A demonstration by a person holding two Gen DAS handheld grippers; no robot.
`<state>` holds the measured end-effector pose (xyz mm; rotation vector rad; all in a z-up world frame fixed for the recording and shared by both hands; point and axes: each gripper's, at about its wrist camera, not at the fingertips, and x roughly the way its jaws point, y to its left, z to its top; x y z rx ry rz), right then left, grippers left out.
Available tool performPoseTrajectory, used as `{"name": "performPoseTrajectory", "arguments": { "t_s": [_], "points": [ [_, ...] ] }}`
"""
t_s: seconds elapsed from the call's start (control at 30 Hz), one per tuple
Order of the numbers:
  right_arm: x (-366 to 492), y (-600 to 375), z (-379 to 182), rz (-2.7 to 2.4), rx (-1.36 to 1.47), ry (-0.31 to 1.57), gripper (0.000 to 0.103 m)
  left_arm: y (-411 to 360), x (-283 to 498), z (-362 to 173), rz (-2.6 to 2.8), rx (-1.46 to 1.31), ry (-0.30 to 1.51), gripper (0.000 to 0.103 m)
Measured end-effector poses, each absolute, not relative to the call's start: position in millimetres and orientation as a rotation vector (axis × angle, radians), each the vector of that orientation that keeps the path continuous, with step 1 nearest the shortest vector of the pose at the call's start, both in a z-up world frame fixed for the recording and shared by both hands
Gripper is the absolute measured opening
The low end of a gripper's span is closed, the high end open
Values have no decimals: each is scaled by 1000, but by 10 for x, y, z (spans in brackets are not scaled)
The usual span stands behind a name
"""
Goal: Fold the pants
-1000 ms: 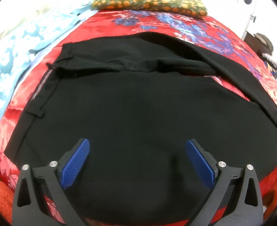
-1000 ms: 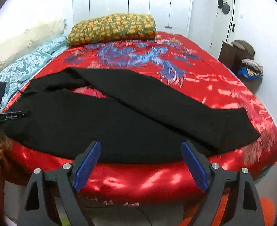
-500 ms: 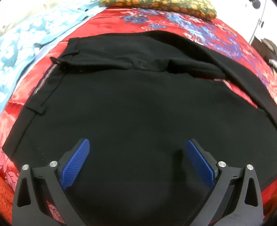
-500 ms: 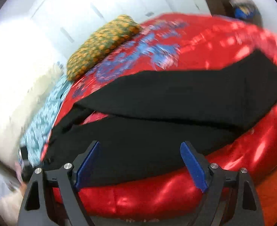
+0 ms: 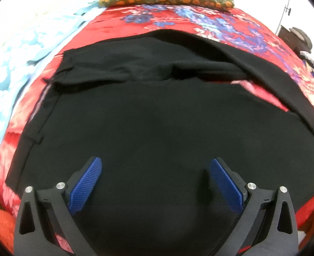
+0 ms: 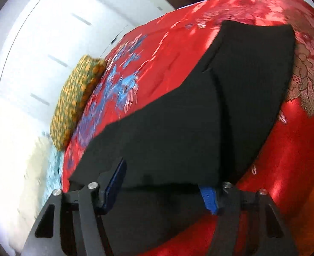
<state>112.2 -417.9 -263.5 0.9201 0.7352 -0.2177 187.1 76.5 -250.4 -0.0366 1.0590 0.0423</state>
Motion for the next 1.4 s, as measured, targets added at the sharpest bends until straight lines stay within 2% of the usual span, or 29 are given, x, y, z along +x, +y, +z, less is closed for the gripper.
{"name": "performPoseTrajectory", "arguments": {
  "t_s": [0.03, 0.07, 0.1, 0.27, 0.43, 0.47, 0.5, 0.57, 0.73, 0.83, 0.9, 1.0, 1.13, 1.17, 1.2, 1.27, 1.4],
  "points": [
    [1132, -4215, -2625, -233, 917, 734, 43, 741, 1953, -2466, 32, -38, 1067, 102],
    [1137, -4244, -2614, -241, 912, 739, 18, 722, 2080, -2400, 21, -40, 1070, 102],
    [1138, -4288, -2599, -246, 907, 744, 12, 709, 2170, -2349, 14, -43, 1066, 102],
    [1104, -4342, -2418, -194, 819, 721, 11, 777, 3064, -2038, -33, -138, 1065, 102],
    [1100, -4279, -2292, -161, 748, 703, 11, 1005, 3982, -2100, -18, -356, 1126, 101],
    [1090, -4275, -2275, -155, 743, 696, 11, 1064, 4170, -2153, -5, -419, 1140, 96],
    [1081, -4270, -2240, -146, 735, 684, 11, 1098, 4282, -2192, 4, -462, 1150, 85],
    [1050, -4258, -2165, -129, 721, 659, 11, 1156, 4470, -2322, 9, -551, 1186, 77],
    [975, -4270, -1947, -67, 720, 581, 11, 1164, 4708, -2544, 73, -575, 1251, 75],
    [930, -4270, -1799, -22, 710, 532, 11, 1176, 4766, -2638, 77, -577, 1268, 63],
    [891, -4258, -1702, 6, 703, 500, 11, 1200, 4794, -2694, 73, -603, 1271, 50],
    [806, -4254, -1549, 43, 702, 463, 11, 1268, 4788, -2740, 72, -655, 1254, 39],
    [636, -4276, -1342, 75, 693, 422, 11, 1384, 4733, -2793, 66, -744, 1231, 36],
    [619, -4270, -1315, 77, 686, 421, 11, 1404, 4720, -2805, 64, -766, 1227, 28],
    [595, -4272, -1307, 80, 679, 422, 11, 1431, 4693, -2817, 58, -794, 1216, 11],
    [589, -4271, -1326, 71, 668, 441, 11, 1462, 4636, -2802, 54, -824, 1188, 6],
    [809, -4367, -1450, 36, 680, 523, 10, 1527, 4456, -2532, 49, -880, 1067, 4]
  ]
}}
